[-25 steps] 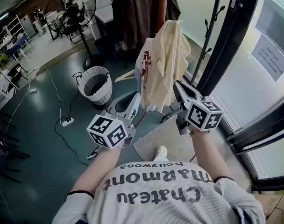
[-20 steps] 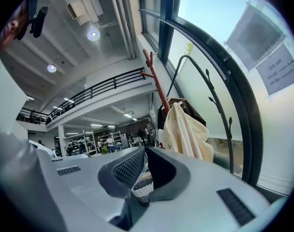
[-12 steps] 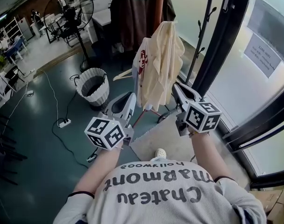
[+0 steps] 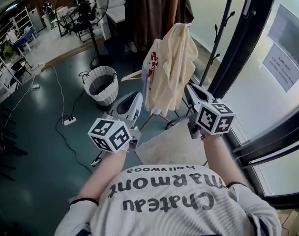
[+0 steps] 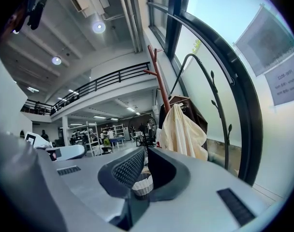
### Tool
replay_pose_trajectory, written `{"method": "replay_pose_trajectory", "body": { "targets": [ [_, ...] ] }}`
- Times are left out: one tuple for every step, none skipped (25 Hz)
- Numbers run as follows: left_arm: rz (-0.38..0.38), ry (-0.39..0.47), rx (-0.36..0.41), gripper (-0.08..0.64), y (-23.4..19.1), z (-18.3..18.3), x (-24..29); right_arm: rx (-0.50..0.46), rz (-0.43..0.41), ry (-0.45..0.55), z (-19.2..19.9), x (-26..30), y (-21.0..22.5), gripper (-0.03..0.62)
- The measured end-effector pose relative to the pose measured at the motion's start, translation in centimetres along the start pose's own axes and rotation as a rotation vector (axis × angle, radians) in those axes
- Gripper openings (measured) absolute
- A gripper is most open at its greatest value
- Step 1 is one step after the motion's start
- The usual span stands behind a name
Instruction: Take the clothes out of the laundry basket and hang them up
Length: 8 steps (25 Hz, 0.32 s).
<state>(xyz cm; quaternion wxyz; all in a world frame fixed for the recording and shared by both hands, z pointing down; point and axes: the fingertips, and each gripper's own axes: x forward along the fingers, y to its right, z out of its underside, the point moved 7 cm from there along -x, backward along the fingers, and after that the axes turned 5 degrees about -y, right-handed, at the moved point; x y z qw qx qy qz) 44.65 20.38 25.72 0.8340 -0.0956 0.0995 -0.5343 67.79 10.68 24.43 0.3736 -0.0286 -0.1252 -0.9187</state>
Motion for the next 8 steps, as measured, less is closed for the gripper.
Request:
{"method": "replay_pose_trajectory", "body": {
  "targets": [
    [-0.005, 0.004, 0.007, 0.011, 0.3, -0.1, 0.3, -0.009, -0.005, 0.0, -0.5, -0.2, 0.4, 0.046],
    [-0.014, 0.009, 0.018, 0.011, 0.5, -0.2, 0.6, -0.02, -0.008, 0.002, -0.9, -0.4, 0.7, 0.046],
    [-0.026, 0.014, 0.029, 0.011, 0.6, -0.4, 0.8, -0.032, -0.009, 0.003, -1.3, -0.6, 1.0, 0.046],
    [-0.037, 0.019, 0.034, 0.011, 0.7, -0.4, 1.0, -0.041, -0.01, 0.003, -1.5, -0.7, 1.3, 0.046],
    [-0.044, 0.023, 0.034, 0.011, 0.7, -0.4, 1.2, -0.045, -0.01, 0.002, -1.6, -0.8, 1.6, 0.046],
    [-0.048, 0.025, 0.032, 0.011, 0.7, -0.4, 1.4, -0.048, -0.01, 0.0, -1.7, -0.8, 2.0, 0.046],
    [-0.05, 0.025, 0.028, 0.011, 0.7, -0.3, 1.7, -0.049, -0.009, -0.004, -1.7, -0.9, 2.3, 0.046],
    [-0.052, 0.025, 0.023, 0.011, 0.8, -0.2, 1.9, -0.05, -0.008, -0.008, -1.6, -0.9, 2.7, 0.046]
  ]
}}
